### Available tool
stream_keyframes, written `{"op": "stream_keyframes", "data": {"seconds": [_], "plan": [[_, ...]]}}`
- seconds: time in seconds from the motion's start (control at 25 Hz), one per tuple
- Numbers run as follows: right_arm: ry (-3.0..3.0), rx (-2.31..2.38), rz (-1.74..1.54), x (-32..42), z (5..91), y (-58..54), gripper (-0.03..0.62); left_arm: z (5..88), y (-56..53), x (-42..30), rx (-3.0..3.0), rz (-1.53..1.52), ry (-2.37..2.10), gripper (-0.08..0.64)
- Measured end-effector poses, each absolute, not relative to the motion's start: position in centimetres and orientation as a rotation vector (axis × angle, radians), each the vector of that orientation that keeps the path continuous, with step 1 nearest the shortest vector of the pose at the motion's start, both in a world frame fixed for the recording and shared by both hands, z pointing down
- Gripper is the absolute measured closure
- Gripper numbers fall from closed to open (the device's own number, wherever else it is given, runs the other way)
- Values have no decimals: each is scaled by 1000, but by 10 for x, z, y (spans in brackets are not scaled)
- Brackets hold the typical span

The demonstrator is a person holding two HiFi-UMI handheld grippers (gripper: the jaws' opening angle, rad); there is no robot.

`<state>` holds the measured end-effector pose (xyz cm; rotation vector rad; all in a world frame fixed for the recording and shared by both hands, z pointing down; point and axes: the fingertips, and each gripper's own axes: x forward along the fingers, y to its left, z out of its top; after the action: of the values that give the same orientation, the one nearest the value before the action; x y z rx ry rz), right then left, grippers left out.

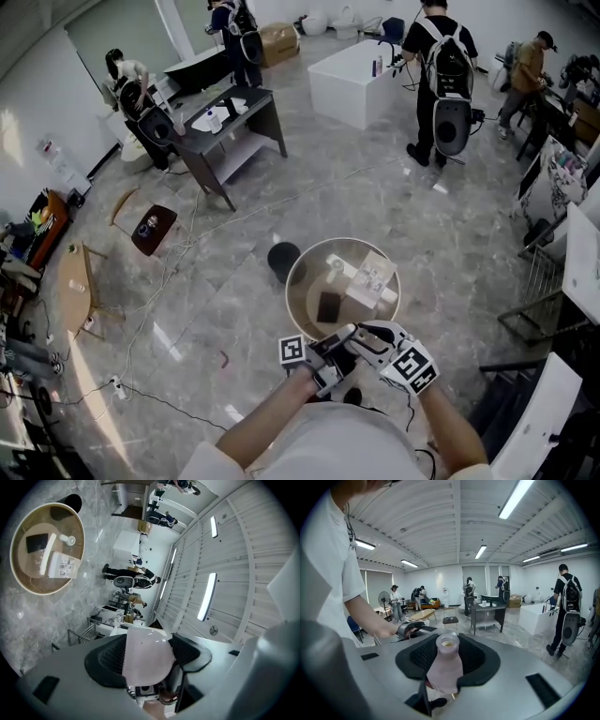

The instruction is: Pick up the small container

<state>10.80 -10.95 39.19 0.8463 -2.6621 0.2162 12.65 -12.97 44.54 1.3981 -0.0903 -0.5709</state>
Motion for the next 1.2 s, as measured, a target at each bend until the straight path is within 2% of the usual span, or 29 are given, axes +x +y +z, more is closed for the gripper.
{"op": "stream_keyframes", "data": {"seconds": [0.48,1.2], "plan": [[-2720,781,191,120,375,-60,440,428,-81,137,1405,-606,-137,250],[-2742,821,162,52,345,-42,442,397,-65,70,1435,-597,-104,250]]}}
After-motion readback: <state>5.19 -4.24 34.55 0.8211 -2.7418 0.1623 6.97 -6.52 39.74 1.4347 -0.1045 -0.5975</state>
